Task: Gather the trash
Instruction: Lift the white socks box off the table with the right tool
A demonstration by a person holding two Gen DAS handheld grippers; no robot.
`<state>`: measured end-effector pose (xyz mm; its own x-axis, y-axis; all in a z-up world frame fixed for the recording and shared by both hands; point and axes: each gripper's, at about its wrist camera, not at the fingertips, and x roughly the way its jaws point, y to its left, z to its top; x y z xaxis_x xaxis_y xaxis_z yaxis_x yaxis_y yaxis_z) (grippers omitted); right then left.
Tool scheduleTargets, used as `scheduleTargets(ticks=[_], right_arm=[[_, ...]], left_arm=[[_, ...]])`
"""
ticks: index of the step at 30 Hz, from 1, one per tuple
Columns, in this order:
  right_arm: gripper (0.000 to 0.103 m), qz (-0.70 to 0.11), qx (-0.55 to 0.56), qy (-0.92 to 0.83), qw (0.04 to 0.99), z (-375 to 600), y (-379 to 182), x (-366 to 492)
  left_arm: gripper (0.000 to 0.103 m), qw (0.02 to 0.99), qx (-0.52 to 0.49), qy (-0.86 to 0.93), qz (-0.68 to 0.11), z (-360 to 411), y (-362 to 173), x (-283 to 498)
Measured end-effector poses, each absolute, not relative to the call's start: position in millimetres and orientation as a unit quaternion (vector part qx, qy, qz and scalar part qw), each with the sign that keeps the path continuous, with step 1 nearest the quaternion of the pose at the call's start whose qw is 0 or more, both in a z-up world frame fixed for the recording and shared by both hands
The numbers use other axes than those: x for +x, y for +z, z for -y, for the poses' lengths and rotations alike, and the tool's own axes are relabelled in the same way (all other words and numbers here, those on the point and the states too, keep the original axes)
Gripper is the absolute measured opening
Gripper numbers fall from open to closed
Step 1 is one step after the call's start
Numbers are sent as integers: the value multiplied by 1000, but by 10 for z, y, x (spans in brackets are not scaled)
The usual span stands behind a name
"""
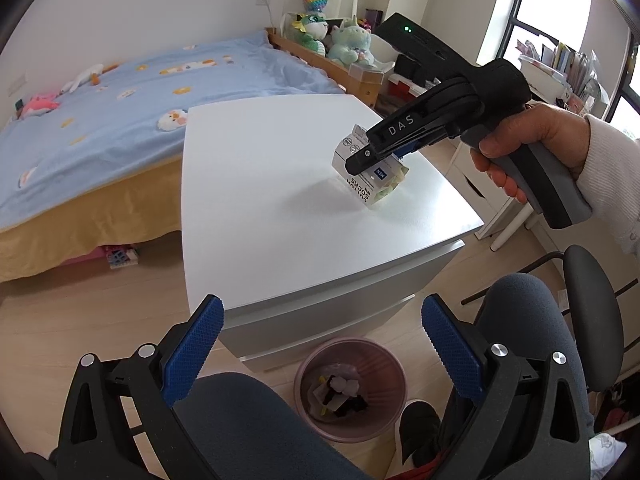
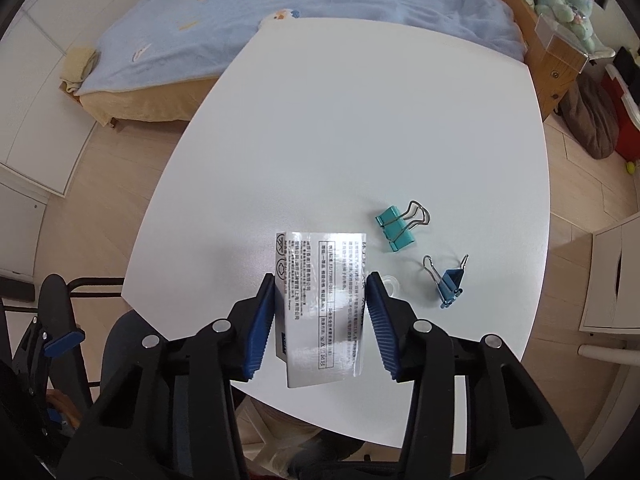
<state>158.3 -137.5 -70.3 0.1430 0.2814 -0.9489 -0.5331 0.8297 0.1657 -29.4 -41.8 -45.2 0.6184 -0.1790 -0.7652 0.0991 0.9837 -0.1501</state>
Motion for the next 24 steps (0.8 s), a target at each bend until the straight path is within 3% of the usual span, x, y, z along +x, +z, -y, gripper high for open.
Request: scheduleTargets(ticks=[24], right_arm=[[46,-326,-20,350,878,1561,-314,1208]], left_arm=[[95,899,-43,-77,-429,486,-460,-238]])
